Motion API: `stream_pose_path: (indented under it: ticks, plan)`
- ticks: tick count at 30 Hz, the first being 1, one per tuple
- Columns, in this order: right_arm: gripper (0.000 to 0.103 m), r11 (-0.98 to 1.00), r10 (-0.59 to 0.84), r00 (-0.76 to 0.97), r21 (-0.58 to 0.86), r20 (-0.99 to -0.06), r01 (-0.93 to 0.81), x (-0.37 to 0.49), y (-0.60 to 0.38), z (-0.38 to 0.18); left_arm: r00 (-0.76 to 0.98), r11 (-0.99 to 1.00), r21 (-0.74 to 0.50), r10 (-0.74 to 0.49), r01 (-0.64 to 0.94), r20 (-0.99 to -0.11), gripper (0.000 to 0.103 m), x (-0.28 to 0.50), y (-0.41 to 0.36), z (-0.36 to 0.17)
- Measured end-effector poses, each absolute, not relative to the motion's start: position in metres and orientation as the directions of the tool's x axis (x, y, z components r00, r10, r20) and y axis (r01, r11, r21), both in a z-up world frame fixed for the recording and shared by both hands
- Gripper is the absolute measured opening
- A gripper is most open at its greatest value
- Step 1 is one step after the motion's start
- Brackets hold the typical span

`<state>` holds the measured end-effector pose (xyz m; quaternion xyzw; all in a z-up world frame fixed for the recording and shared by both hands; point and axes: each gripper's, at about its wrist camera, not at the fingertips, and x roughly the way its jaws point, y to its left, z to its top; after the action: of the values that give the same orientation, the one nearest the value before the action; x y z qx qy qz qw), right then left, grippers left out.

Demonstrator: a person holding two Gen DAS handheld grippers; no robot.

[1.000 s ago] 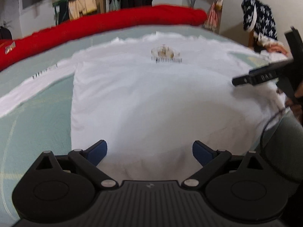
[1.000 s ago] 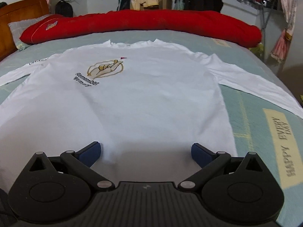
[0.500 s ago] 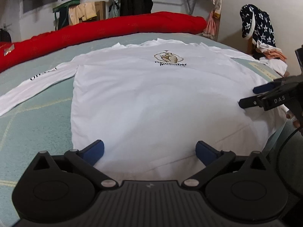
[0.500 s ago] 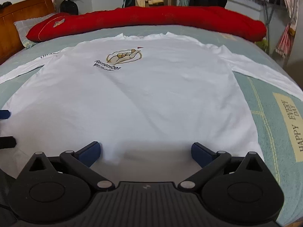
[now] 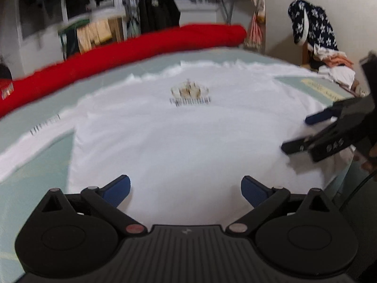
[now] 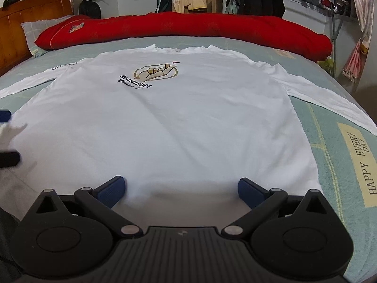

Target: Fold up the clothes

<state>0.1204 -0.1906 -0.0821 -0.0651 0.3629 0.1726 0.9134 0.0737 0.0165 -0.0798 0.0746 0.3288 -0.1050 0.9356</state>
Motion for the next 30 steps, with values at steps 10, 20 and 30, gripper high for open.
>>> stream_pose_path:
  ticks: [10,20,30]
  plan:
    - [0.103,0.928,0.287,0.671,0.023,-0.683,-0.373,0.099,-0.206,-0.071,0.757,0.979,0.027,-0.139,0.203,-0.638,0.093,0.051,0.040,-0.079]
    - [0.103,0.922,0.297,0.661,0.025,-0.689,-0.387,0.093,-0.209,-0.076,0.729,0.982,-0.004,-0.144,0.191,-0.669,0.079,0.074,0.036,-0.087]
    - [0.103,0.921,0.303,0.673,0.027,-0.675,-0.388,0.092,-0.211,-0.081,0.720,0.986,0.039,-0.091,0.161,-0.688,0.078,0.052,0.053,-0.078]
